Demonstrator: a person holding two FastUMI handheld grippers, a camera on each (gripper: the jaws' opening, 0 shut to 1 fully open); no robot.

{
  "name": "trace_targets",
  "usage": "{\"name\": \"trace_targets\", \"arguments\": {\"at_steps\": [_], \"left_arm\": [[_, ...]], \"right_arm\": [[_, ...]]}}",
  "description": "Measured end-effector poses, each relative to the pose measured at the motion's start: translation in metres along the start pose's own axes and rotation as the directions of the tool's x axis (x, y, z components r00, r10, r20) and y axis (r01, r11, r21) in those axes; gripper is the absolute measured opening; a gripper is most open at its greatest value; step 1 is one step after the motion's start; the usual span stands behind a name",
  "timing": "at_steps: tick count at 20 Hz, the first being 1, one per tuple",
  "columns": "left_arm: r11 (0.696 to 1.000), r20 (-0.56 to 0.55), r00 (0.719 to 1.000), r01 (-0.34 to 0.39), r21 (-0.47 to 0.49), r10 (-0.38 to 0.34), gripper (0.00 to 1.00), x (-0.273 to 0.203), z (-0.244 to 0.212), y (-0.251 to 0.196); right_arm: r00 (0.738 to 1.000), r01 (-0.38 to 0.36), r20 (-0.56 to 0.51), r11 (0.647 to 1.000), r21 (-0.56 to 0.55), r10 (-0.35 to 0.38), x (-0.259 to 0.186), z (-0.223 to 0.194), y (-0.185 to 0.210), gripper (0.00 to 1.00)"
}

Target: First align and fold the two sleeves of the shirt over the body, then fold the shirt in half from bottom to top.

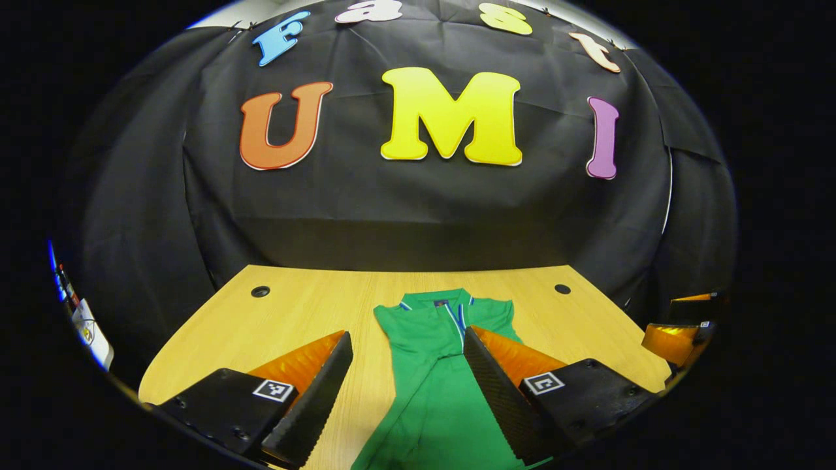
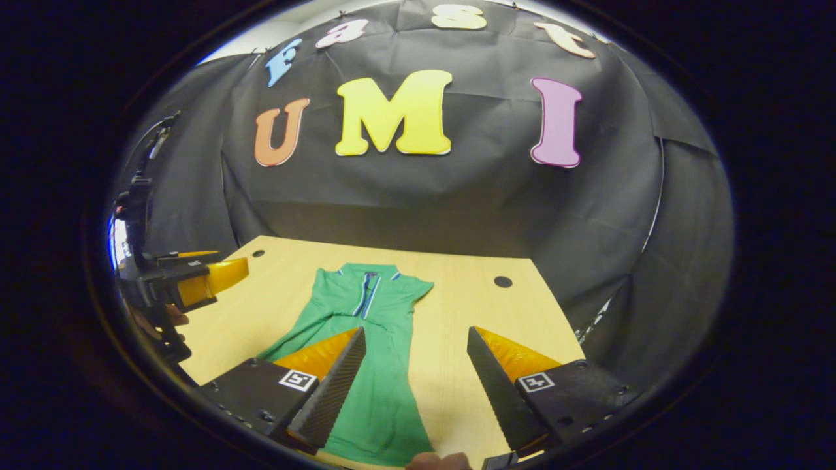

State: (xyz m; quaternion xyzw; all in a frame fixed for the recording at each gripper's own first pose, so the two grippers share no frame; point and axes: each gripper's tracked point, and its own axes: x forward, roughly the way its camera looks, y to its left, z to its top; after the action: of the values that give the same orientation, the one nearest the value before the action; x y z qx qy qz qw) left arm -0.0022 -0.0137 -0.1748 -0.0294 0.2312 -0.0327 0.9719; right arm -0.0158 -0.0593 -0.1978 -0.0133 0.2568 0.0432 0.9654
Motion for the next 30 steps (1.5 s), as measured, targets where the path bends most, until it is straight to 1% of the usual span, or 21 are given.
{"name": "trace_targets", "arguments": {"at_steps": [3,5,7,9,11,13,15,17,18,19,21,24,26,28,29,30], "left_arm": [[1.0,-0.065,0.998,-0.003,0.017,0.005,1.0,-0.022,-0.032,0.017],[0.999,-0.102,0.995,-0.002,0.037,0.005,1.0,-0.035,-0.051,0.028],[0.999,-0.153,0.988,-0.001,0.047,0.008,1.0,-0.046,-0.071,0.037],[0.999,-0.218,0.976,0.018,0.048,-0.007,1.0,-0.057,-0.095,0.04],[0.998,-0.301,0.953,0.054,0.032,-0.042,1.0,-0.068,-0.122,0.038],[0.998,-0.385,0.922,0.059,0.027,-0.044,1.0,-0.076,-0.147,0.043],[0.997,-0.471,0.88,0.077,0.01,-0.064,1.0,-0.084,-0.174,0.043],[0.994,-0.554,0.827,0.105,-0.01,-0.093,1.0,-0.095,-0.198,0.044],[0.993,-0.585,0.804,0.116,-0.018,-0.105,1.0,-0.099,-0.206,0.044],[0.992,-0.606,0.788,0.124,-0.016,-0.108,1.0,-0.102,-0.212,0.047],[0.992,-0.635,0.767,0.124,0.002,-0.094,1.0,-0.1,-0.214,0.059],[0.991,-0.662,0.741,0.136,-0.014,-0.111,1.0,-0.097,-0.216,0.062],[0.989,-0.684,0.721,0.144,-0.015,-0.115,1.0,-0.1,-0.215,0.065],[0.988,-0.691,0.713,0.155,-0.014,-0.122,1.0,-0.097,-0.212,0.071],[0.987,-0.697,0.706,0.159,-0.014,-0.124,1.0,-0.097,-0.212,0.071],[0.986,-0.705,0.698,0.165,-0.012,-0.125,1.0,-0.098,-0.211,0.072]], "right_arm": [[0.999,0.013,-0.033,1.0,-0.025,-0.013,-0.005,-0.019,-0.008,0.96],[0.998,0.0,-0.059,0.999,-0.041,-0.002,-0.007,-0.031,-0.009,0.97],[0.994,-0.027,-0.11,0.998,-0.052,0.021,-0.008,-0.05,-0.009,0.96],[0.981,-0.053,-0.192,0.997,-0.059,0.04,-0.013,-0.077,-0.011,0.96],[0.964,-0.076,-0.259,0.996,-0.05,0.061,-0.016,-0.1,-0.012,0.96],[0.941,-0.097,-0.331,0.993,-0.066,0.07,-0.019,-0.122,-0.012,0.96],[0.912,-0.127,-0.4,0.989,-0.081,0.085,-0.024,-0.146,-0.011,0.96],[0.873,-0.146,-0.476,0.988,-0.048,0.106,-0.024,-0.17,-0.009,0.96],[0.851,-0.151,-0.512,0.988,-0.032,0.113,-0.023,-0.179,-0.009,0.96],[0.833,-0.149,-0.541,0.989,-0.022,0.114,-0.026,-0.191,-0.01,0.96],[0.795,-0.136,-0.598,0.991,-0.011,0.102,-0.029,-0.212,-0.014,0.96],[0.752,-0.118,-0.653,0.993,0.003,0.091,-0.027,-0.232,-0.015,0.96],[0.736,-0.117,-0.671,0.993,-0.001,0.087,-0.026,-0.24,-0.016,0.96],[0.73,-0.127,-0.68,0.991,-0.03,0.073,-0.025,-0.244,-0.016,0.96],[0.727,-0.131,-0.683,0.99,-0.048,0.063,-0.024,-0.247,-0.016,0.94],[0.721,-0.136,-0.691,0.989,-0.058,0.058,-0.024,-0.25,-0.015,0.96]]}}
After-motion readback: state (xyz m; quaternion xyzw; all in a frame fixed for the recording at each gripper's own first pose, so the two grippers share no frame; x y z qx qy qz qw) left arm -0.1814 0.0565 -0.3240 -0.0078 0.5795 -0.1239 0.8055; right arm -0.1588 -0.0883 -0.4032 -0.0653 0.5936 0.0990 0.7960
